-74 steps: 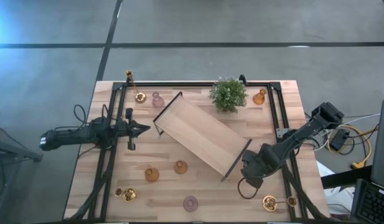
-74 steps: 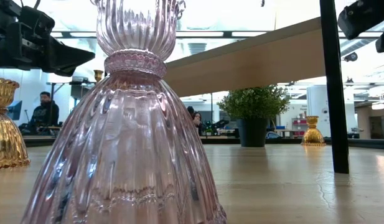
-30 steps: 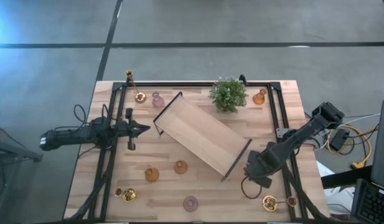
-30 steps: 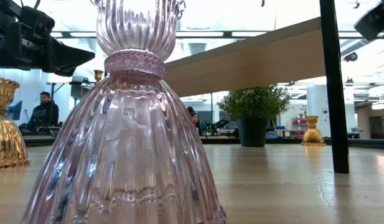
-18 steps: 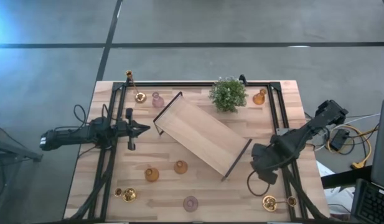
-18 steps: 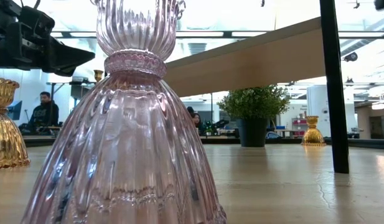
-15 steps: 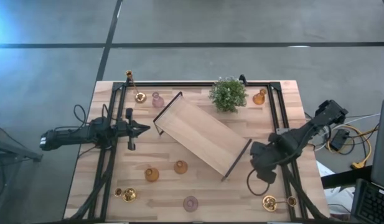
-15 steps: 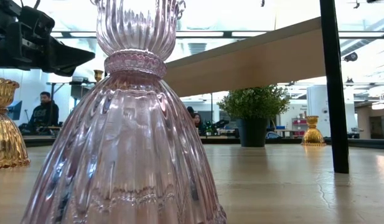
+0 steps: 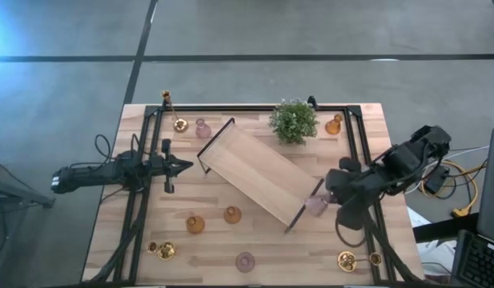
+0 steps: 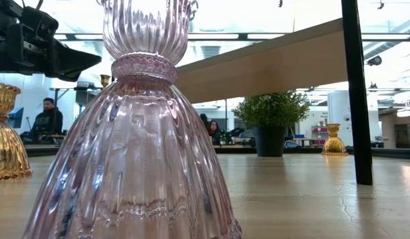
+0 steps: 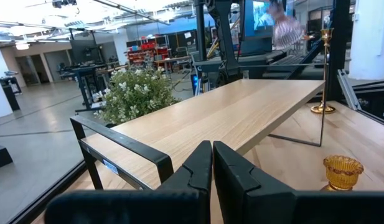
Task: Pick & Place candle stick holders
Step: Put the light pink glass candle holder on the shelf
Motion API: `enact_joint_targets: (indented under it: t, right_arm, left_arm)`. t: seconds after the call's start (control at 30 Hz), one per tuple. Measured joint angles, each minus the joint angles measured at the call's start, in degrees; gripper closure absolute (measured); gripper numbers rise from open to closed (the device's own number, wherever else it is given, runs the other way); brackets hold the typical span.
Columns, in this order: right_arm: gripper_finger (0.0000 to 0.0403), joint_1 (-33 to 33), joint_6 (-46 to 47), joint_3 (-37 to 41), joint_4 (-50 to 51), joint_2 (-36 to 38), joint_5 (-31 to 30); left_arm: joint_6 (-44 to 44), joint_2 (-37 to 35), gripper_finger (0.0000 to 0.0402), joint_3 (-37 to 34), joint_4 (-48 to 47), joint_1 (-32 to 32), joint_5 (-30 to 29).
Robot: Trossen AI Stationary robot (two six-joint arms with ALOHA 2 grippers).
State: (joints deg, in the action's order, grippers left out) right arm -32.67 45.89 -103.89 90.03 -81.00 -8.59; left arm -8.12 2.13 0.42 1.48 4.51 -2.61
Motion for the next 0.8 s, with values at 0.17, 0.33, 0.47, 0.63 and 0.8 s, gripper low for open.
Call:
enact_joint_targets:
  t: [0.17,0.33,0.47,0.63,0.8]
  right_arm:
    - [0.0381,5.22,-13.10,-7.02,0.01,-2.49,-4.00]
    - [0.0381,13.19,-29.88,-14.26,-0.04,-7.06,-5.44]
    - [0.0381,20.89,-41.00,-19.66,-0.01,-12.06,-4.56]
    - [0.0381,29.66,-51.11,-26.05,-0.02,-19.34,0.95]
    - [0.0381,36.39,-58.25,-31.01,-0.05,-26.62,4.30]
  left_arm:
    - [0.00,0.00,0.0383,-0.01,0.00,-0.01,0.00]
    - [0.00,0.00,0.0383,-0.01,0.00,0.00,0.02]
    - [0.00,0.00,0.0383,-0.01,0.00,0.00,0.00]
    - [0.00,0.00,0.0383,0.01,0.00,0.00,0.02]
    - [0.00,0.00,0.0383,-0.01,0.00,0.00,0.00]
